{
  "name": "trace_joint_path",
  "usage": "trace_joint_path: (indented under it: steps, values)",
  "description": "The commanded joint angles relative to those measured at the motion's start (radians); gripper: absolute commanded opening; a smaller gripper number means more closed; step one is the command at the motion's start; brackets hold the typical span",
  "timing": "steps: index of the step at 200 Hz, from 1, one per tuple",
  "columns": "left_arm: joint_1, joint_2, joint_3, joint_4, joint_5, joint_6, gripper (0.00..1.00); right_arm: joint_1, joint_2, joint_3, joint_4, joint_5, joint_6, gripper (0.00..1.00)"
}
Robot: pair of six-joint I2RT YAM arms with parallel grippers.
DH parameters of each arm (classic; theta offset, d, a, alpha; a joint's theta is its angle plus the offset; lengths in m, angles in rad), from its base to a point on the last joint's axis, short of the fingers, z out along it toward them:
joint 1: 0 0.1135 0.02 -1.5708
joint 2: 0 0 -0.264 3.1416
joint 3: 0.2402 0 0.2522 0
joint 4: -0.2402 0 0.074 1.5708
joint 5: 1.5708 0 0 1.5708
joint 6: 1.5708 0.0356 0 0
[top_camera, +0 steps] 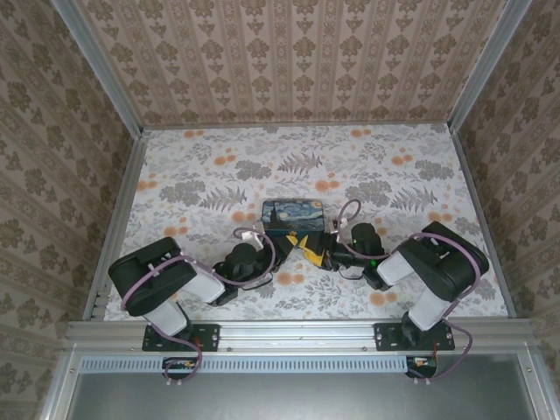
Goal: Unlock a padlock with a key
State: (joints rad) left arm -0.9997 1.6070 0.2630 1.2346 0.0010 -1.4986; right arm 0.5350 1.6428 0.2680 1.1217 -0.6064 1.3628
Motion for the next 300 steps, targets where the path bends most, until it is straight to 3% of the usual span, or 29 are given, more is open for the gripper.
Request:
trace_joint_path:
  steps: [1,59,115,152,175,205,243,267,300]
  values:
    - [-0.024,0.014,-0.001,0.048,0.179,0.036,0.0,-0.01,-0.074,0.013,0.028,0.114,-0.033,0.56]
    - [-0.024,0.03,0.012,0.048,0.183,0.034,0.0,-0.009,-0.117,0.016,0.009,0.106,-0.028,0.32]
    - [-0.025,0.039,0.024,0.048,0.183,0.031,0.0,0.007,-0.109,0.012,0.024,0.105,-0.027,0.25]
    - [-0.018,0.048,0.022,0.048,0.181,0.042,0.0,0.01,-0.118,0.012,0.009,0.107,-0.043,0.31]
    - [-0.001,0.054,0.014,0.048,0.187,0.06,0.0,0.01,-0.187,0.033,-0.146,0.115,-0.113,0.42]
    - [0.029,0.061,0.001,0.044,0.203,0.088,0.0,0.01,-0.385,0.084,-0.515,0.161,-0.278,0.54]
    - [0.075,0.084,-0.002,0.04,0.242,0.119,0.0,0.024,-0.543,0.183,-0.938,0.262,-0.505,0.55]
    - [0.094,0.105,0.005,0.039,0.267,0.126,0.0,0.068,-0.548,0.219,-1.048,0.36,-0.631,0.55]
    - [0.11,0.135,0.004,0.037,0.284,0.124,0.0,0.189,-0.529,0.247,-1.133,0.588,-0.792,0.54]
